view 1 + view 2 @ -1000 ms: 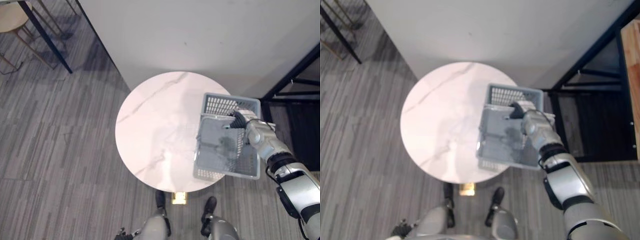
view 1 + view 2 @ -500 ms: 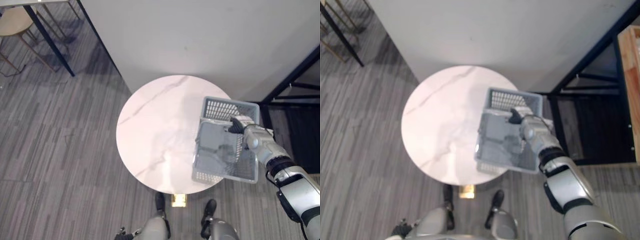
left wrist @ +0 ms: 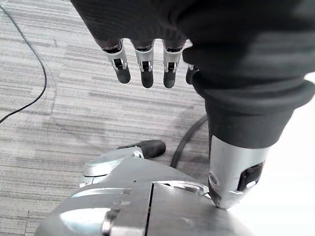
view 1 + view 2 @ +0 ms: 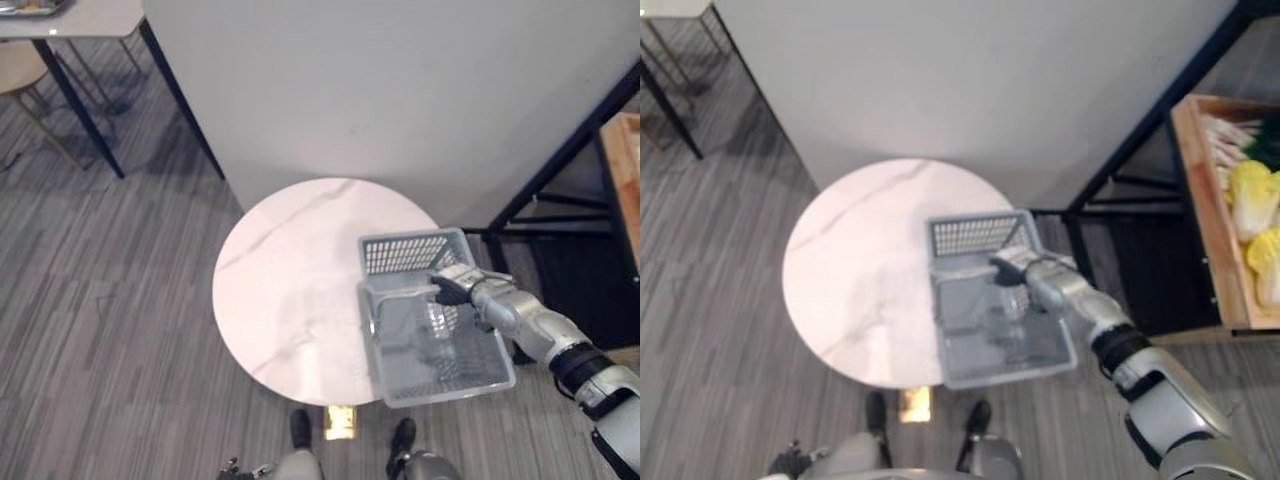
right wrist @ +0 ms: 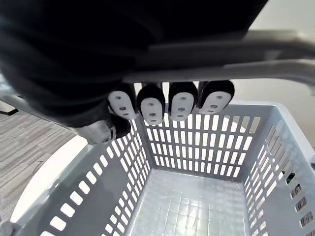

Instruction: Pick vegetable in the basket

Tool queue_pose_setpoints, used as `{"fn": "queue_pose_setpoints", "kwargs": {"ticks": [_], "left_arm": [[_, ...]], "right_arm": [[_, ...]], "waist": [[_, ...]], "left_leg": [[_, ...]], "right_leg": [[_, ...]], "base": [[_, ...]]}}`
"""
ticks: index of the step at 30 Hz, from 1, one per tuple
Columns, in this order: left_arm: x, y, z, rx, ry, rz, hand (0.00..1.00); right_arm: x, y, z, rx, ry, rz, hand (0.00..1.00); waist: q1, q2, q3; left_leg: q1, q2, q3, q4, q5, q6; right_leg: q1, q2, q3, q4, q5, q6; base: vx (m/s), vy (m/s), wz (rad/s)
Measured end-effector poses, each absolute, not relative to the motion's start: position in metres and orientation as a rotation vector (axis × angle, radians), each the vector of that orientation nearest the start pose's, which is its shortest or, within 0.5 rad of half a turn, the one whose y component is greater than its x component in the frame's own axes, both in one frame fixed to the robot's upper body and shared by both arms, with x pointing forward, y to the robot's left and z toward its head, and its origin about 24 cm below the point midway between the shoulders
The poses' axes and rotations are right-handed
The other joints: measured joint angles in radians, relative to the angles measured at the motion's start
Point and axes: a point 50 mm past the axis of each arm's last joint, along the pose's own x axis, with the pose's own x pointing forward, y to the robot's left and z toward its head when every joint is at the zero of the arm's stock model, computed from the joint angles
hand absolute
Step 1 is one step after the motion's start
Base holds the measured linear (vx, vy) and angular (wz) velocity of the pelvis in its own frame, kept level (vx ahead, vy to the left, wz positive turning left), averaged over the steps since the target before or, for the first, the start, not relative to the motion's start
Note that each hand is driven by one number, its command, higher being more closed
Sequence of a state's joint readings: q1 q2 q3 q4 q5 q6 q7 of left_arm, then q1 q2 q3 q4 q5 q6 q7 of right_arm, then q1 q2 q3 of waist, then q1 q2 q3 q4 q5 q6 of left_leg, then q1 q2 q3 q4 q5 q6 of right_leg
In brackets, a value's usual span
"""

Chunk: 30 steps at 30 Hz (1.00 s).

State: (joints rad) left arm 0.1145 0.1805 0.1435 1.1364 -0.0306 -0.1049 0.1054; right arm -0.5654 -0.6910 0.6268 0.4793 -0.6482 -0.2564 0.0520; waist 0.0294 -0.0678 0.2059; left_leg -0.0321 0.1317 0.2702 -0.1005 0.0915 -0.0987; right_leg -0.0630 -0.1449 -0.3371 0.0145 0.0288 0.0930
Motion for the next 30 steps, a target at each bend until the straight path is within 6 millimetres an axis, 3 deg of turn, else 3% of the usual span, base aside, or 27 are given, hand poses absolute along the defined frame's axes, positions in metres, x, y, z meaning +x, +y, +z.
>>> {"fn": "queue_pose_setpoints", "kwargs": {"ticks": [5, 20, 24, 27, 30], "left_arm": [[0.065, 0.241, -0.160, 0.128, 1.135, 0.337, 0.00], [0.049, 0.240, -0.162, 0.189, 1.188, 0.284, 0.00], [0.047, 0.240, -0.163, 0.204, 1.197, 0.269, 0.00], [0.048, 0.239, -0.163, 0.215, 1.198, 0.254, 0.00], [0.051, 0.241, -0.162, 0.281, 1.194, 0.191, 0.00]], "right_arm": [[0.311, -0.190, 0.069, -1.538, -0.179, 0.640, 1.00], [0.270, -0.214, 0.066, -1.570, -0.174, 0.765, 1.00], [0.266, -0.222, 0.071, -1.558, -0.171, 0.713, 1.00], [0.258, -0.240, 0.072, -1.544, -0.123, 0.638, 1.00], [0.251, -0.252, 0.078, -1.533, -0.128, 0.544, 1.00]], "waist": [[-0.006, 0.002, -0.045], [-0.028, 0.013, -0.101], [-0.038, 0.018, -0.116], [-0.042, 0.015, -0.112], [-0.062, 0.001, -0.102]], "left_leg": [[0.004, 0.003, 0.004, -0.003, 0.000, 0.001], [0.036, 0.001, 0.054, 0.004, -0.007, 0.003], [0.044, 0.004, 0.062, 0.017, -0.029, 0.009], [0.054, -0.001, 0.074, 0.069, -0.066, 0.014], [0.042, -0.025, 0.122, 0.077, -0.087, 0.028]], "right_leg": [[-0.001, 0.004, 0.012, -0.005, 0.009, 0.000], [0.002, 0.007, 0.069, -0.011, 0.019, 0.005], [-0.002, 0.003, 0.079, 0.019, 0.011, 0.005], [-0.006, -0.021, 0.102, 0.095, -0.025, 0.014], [-0.070, -0.051, 0.169, 0.144, -0.020, 0.043]], "base": [[-0.04, 0.000, -0.05], [0.01, 0.003, -0.09], [0.02, 0.005, -0.10], [0.00, 0.031, -0.09], [-0.08, 0.118, -0.47]]}}
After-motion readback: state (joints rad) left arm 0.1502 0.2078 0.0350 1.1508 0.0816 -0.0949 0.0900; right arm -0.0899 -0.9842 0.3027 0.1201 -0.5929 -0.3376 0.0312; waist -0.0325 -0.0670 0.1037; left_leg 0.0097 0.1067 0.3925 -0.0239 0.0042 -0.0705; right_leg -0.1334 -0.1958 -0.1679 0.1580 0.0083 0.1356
